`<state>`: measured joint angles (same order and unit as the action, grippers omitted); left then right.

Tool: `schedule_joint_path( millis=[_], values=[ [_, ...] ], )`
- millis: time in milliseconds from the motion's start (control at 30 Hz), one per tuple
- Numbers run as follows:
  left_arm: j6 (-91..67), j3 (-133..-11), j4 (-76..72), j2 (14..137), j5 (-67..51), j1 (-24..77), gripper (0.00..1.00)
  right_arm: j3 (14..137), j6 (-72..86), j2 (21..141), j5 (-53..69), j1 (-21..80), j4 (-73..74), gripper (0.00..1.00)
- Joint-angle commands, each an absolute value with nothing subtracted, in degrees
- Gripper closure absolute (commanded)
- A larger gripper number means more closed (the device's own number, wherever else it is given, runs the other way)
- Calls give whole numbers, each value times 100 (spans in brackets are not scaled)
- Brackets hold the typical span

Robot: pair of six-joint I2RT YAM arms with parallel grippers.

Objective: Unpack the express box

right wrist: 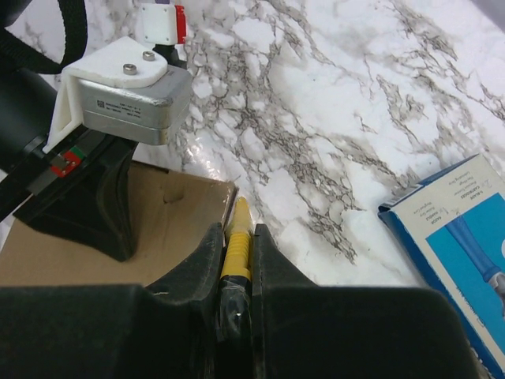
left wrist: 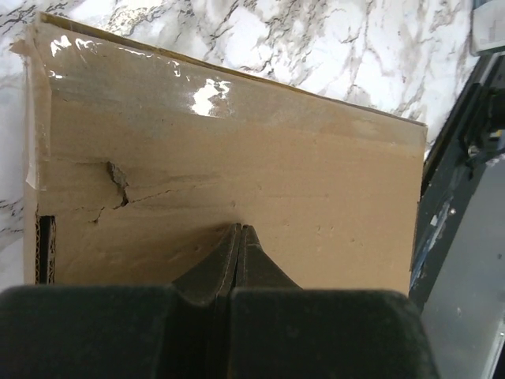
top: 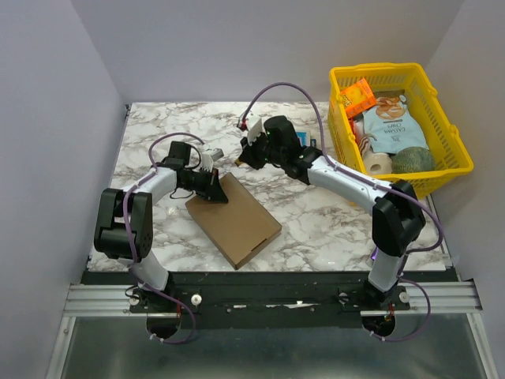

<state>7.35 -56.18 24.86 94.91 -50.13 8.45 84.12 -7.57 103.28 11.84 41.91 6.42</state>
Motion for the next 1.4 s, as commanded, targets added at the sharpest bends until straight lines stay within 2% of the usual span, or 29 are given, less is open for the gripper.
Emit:
schedule_joint_path(
  millis=[0,267,1033,1367],
  values=[
    [791,-5309,2751,9896,-5098,800,99,8341,-721,10511,510,4385,-334,100],
    [870,-5581,3102,10353,-5282,800,97,8280,-879,10740,536,4544,-526,100],
    [607,-5730,2909,10485,-5159,800,97,8024,-809,10802,-114,4702,-149,100],
    [624,-5810,2918,10521,-5115,800,97,8112,-36,10863,-281,4711,-18,99]
  ],
)
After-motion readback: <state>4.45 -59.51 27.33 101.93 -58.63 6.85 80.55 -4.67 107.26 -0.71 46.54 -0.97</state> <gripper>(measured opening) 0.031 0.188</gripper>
